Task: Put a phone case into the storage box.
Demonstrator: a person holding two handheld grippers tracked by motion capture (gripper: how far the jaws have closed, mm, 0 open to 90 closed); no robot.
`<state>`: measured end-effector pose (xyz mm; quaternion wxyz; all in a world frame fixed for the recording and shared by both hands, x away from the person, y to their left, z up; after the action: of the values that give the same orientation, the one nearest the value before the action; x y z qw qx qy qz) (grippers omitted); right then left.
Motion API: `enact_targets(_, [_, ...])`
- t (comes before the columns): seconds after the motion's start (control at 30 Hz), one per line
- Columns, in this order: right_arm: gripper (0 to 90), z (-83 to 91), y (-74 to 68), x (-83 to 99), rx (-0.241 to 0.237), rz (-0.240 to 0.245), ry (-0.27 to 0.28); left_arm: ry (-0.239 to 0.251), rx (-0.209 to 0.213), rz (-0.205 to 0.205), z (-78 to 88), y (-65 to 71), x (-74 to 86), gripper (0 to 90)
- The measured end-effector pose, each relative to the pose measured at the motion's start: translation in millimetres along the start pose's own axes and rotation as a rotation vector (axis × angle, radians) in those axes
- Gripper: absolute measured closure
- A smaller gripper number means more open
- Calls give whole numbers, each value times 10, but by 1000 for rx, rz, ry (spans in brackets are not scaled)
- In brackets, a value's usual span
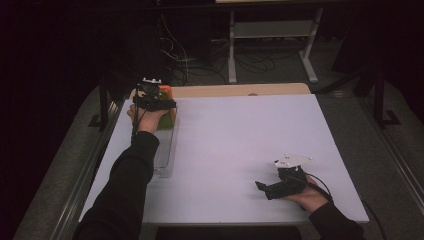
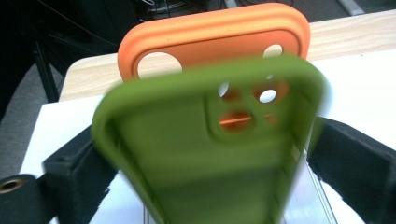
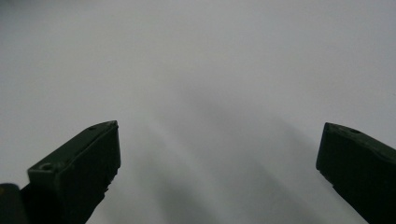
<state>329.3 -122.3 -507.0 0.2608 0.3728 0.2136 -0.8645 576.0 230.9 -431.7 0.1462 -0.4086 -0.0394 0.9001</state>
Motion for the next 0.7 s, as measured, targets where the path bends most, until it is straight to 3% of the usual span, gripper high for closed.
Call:
enact_targets(0.23, [0, 1, -3, 0, -2, 0, 0, 37, 30, 4, 121, -52, -49, 0])
enact_targets(0.33, [0, 0, 0, -1, -1, -1, 0, 52, 74, -12, 219, -24, -62, 0])
enact_targets(0.7, [0, -3, -6, -4, 2, 4, 0, 103, 344, -129, 667, 334, 10, 0])
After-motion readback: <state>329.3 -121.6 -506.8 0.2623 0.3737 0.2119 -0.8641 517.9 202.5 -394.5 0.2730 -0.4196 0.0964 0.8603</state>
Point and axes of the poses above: each handheld gripper's, and its own axes: z roughly backward along the jaws, x roughly out of its underside, y roughly to its right, the point moved 10 cm from there along -z, roughly forward along the jaws, and after that the axes turned 7 degrees about -z, right-handed, at the moved point
